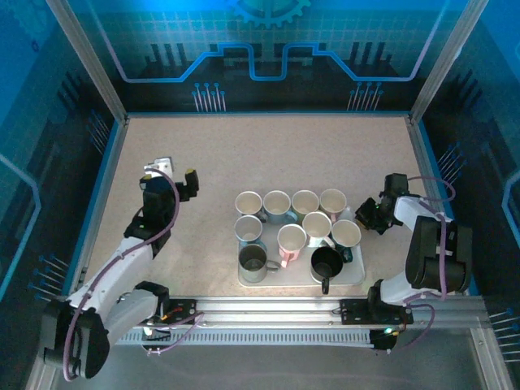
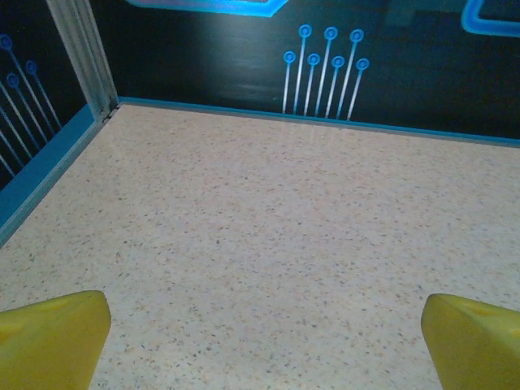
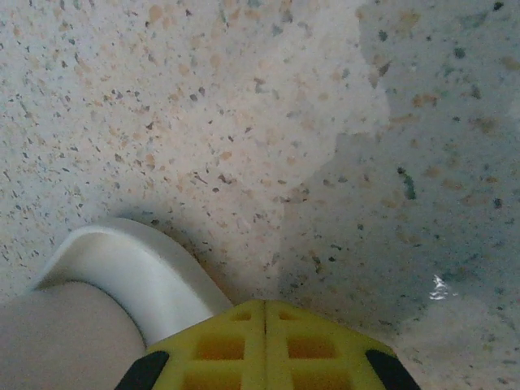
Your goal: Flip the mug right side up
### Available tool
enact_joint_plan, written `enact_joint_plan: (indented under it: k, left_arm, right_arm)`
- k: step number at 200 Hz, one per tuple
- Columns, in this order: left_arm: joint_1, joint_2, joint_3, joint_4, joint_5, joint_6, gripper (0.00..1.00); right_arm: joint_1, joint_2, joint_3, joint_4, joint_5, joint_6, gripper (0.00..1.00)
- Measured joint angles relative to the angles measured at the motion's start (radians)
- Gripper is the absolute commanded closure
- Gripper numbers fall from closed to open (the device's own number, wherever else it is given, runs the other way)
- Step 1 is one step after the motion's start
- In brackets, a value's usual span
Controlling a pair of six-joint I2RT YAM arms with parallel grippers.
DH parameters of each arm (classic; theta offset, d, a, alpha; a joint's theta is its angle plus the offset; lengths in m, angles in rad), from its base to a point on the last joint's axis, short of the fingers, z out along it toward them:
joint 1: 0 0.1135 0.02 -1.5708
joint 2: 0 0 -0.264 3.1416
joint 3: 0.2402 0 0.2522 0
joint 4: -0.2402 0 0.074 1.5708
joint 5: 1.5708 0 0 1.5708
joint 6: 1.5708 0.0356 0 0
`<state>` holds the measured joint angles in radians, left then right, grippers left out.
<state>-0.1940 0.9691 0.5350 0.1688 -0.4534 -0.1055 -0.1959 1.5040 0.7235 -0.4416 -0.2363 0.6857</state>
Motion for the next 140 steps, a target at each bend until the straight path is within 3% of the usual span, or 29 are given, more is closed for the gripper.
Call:
enact_joint_plan:
  k: [61, 99, 114, 140]
  left_arm:
    - [0.098, 0.091, -0.067, 0.092, -0.002, -0.048, 0.01]
    - [0.126, 0.144, -0.084, 0.118, 0.008, -0.063, 0.01]
    - [0.129, 0.166, -0.085, 0.127, 0.009, -0.074, 0.01]
    - [0.132, 0.223, -0.086, 0.166, 0.028, -0.079, 0.01]
  right_arm:
    - [0.036, -0.026, -0.071, 0.14, -0.016, 0.133, 1.0]
    - [0.159, -0.03, -0.091, 0.246, -0.009, 0.263, 1.0]
    - [0.195, -0.04, -0.091, 0.249, -0.024, 0.291, 0.85]
    - [0.173, -0.154, -0.087, 0.159, -0.016, 0.3, 0.52]
